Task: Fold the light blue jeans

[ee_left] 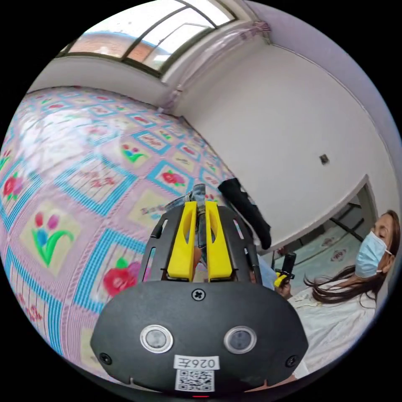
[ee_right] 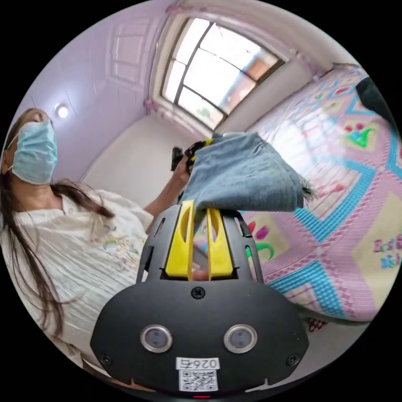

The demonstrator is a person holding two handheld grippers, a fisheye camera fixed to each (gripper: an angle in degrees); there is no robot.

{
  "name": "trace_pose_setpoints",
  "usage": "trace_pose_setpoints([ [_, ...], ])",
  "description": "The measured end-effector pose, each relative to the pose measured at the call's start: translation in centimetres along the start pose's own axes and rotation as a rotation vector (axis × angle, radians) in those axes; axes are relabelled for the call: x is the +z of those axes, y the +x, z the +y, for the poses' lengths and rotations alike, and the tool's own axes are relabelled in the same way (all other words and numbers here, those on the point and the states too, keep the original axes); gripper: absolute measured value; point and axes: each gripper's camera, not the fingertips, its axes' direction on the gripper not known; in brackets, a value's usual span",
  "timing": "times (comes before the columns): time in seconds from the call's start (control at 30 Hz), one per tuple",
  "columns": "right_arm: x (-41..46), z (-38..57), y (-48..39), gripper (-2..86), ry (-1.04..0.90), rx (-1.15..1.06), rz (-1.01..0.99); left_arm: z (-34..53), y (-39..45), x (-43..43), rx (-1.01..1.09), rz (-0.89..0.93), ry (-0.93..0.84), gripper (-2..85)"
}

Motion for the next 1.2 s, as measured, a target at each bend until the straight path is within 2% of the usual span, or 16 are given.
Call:
trace_pose_setpoints([
  [0.03, 3.8, 0.2, -0.1, 3.3, -0.069, 0.019, 0.021, 1.6, -2.0, -1.3, -0.041, -0.01, 0.005, 4.2],
  [0.13, 9.8, 0.3, 0.0, 3.6, -0.091, 0.046, 0.076, 10.3, -9.4, -7.3, -0.167, 0.075, 0.12, 3.7],
  [0.27, 14.6, -1.8, 0.8, 4.1, -0.083, 0.061, 0.126, 17.8, -14.1, -9.9, -0.216, -0.063, 0.09, 5.8],
  [0.43, 22.8, -6.8, 3.6, 5.3, -0.171, -0.031, 0.409, 21.0, -15.4, -6.8, -0.173, -0.165, 0.025, 11.5],
  [0.5, 26.2, -8.8, 5.4, 6.0, -0.228, -0.054, 0.486, 20.6, -15.9, -3.5, -0.15, -0.247, -0.032, 17.9],
  [0.57, 29.4, -10.5, 7.1, 7.2, -0.257, -0.074, 0.519, 20.1, -16.6, -0.3, -0.132, -0.27, -0.094, 20.1],
  [0.63, 34.4, -12.3, 9.6, 8.0, -0.339, -0.101, 0.596, 19.7, -17.4, 3.0, -0.121, -0.226, -0.2, 17.6],
  [0.67, 35.7, -12.5, 10.3, 5.5, -0.377, -0.106, 0.605, 19.8, -17.6, 4.4, -0.149, -0.298, -0.275, 14.2],
  [0.73, 38.1, -12.7, 11.0, -0.4, -0.465, -0.14, 0.648, 20.1, -16.5, 4.1, -0.1, -0.366, -0.29, 10.5],
  [0.83, 34.7, -11.6, 8.4, -1.4, -0.425, -0.248, 0.45, 22.6, -14.7, 0.7, 0.025, -0.251, -0.215, 5.4],
  [0.93, 29.6, -8.4, 7.2, -1.5, -0.496, -0.316, 0.167, 27.0, -15.3, -2.9, 0.073, 0.027, -0.183, 5.3],
  [1.0, 27.2, -5.7, 7.8, -1.5, -0.608, -0.288, 0.02, 31.3, -17.2, -2.3, 0.031, 0.341, -0.32, 5.6],
  [1.03, 26.1, -3.8, 8.8, -1.3, -0.694, -0.23, -0.08, 32.5, -17.7, -1.7, 0.002, 0.396, -0.367, 5.6],
  [1.07, 25.6, -2.9, 9.4, -1.3, -0.735, -0.198, -0.107, 35.2, -18.5, -0.6, -0.046, 0.433, -0.442, 4.9],
  [1.13, 22.7, -0.5, 11.7, -0.9, -0.775, -0.122, -0.024, 38.7, -19.8, -0.5, -0.12, 0.336, -0.488, 1.8],
  [1.2, 18.8, -1.1, 13.1, -0.6, -0.616, -0.096, 0.045, 41.4, -21.4, -3.9, -0.204, 0.276, -0.347, -0.4],
])
